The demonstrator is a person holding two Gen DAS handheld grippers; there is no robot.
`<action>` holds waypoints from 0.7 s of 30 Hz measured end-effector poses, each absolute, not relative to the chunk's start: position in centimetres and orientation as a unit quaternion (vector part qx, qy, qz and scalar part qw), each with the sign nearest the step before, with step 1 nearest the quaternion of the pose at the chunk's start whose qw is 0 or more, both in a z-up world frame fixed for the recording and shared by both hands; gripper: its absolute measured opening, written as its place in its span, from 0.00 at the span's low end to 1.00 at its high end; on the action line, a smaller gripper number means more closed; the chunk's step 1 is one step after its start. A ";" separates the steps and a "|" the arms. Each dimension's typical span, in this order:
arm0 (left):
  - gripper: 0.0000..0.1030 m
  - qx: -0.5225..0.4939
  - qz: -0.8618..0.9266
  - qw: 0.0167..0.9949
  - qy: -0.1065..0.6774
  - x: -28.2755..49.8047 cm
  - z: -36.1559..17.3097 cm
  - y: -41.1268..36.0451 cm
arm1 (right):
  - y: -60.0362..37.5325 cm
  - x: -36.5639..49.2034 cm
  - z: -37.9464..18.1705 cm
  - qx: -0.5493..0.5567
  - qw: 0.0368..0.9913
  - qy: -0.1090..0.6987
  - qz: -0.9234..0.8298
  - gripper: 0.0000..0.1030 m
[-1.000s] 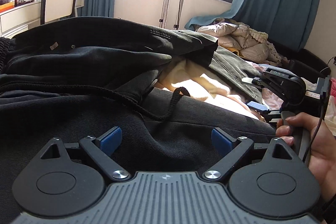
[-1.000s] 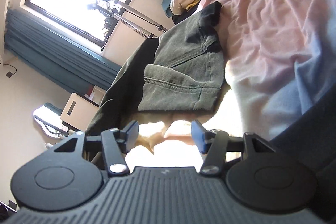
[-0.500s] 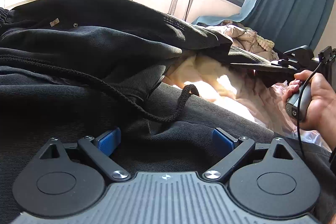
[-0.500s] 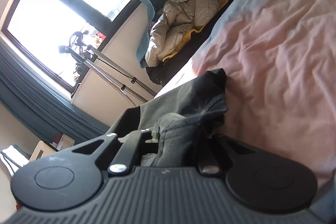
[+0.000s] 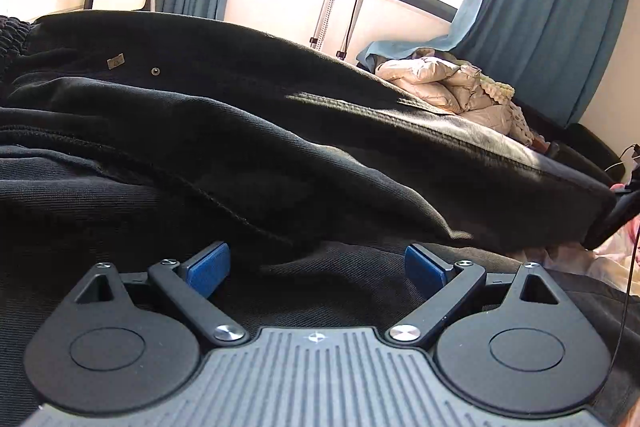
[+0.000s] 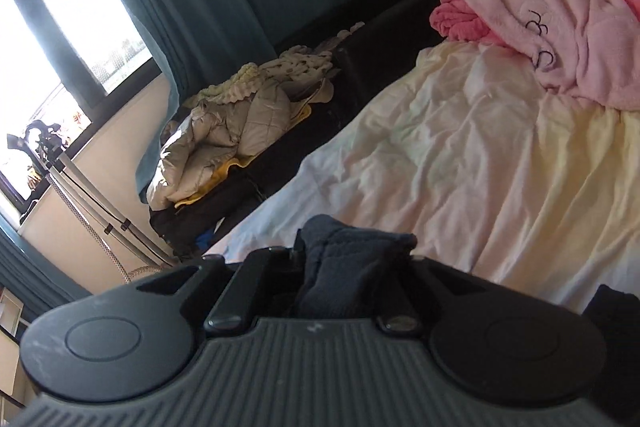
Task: Fold clothes
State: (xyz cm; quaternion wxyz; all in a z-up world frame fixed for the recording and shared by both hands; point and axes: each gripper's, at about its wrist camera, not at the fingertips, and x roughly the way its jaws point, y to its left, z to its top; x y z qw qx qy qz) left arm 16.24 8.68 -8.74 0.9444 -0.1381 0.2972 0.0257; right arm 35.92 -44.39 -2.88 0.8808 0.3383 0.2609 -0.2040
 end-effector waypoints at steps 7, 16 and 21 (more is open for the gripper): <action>0.92 -0.130 0.031 0.943 0.306 16.6 -9.4 8.4 | -46.7 32.4 -12.1 0.437 0.838 0.261 -0.196 0.08; 0.92 -0.118 0.033 0.942 0.313 16.7 -10.0 7.8 | -47.6 32.9 -9.7 0.463 0.842 0.214 -0.178 0.60; 0.92 -0.117 0.033 0.942 0.314 16.9 -10.1 7.8 | -47.7 32.5 -11.5 0.465 0.833 0.230 -0.193 0.41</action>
